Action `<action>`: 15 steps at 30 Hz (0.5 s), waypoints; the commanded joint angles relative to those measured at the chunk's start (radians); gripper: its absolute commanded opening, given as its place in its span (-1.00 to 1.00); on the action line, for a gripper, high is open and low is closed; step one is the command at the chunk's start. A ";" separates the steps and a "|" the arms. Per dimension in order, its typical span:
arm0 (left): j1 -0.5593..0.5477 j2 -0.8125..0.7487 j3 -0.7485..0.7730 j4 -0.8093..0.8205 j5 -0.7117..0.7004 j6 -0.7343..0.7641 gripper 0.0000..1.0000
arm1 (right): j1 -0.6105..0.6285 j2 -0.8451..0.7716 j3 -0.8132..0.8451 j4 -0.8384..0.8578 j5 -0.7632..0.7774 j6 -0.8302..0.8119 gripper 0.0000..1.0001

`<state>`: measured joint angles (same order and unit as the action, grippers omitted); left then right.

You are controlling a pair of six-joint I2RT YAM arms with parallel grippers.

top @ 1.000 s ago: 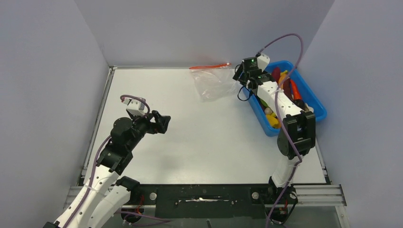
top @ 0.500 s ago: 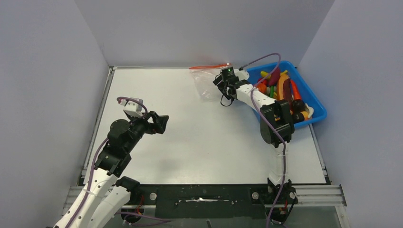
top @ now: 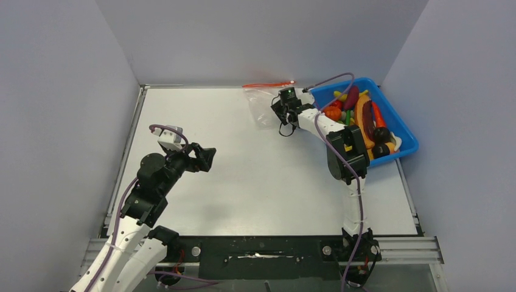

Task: Place the food in the zip-top bag and seal the zipper
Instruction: Move the zipper food storage bag to the center of the board.

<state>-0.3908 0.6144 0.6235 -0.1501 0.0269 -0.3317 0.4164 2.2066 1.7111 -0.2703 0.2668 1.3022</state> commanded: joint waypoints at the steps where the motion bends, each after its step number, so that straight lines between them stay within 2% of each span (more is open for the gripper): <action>1: 0.006 -0.012 0.004 0.037 0.006 0.011 0.71 | -0.017 -0.038 -0.023 0.115 0.000 -0.033 -0.25; 5: 0.006 -0.010 0.003 0.035 0.000 0.015 0.71 | -0.030 -0.080 -0.074 0.177 -0.034 -0.091 -0.67; 10: 0.006 -0.007 0.002 0.035 -0.003 0.017 0.71 | -0.043 -0.124 -0.112 0.272 -0.137 -0.255 -0.97; 15: 0.006 0.000 0.002 0.027 -0.026 0.016 0.70 | -0.042 -0.251 -0.240 0.353 -0.223 -0.454 -1.00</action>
<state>-0.3908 0.6155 0.6231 -0.1501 0.0231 -0.3283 0.3725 2.1445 1.5505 -0.0746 0.1265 1.0531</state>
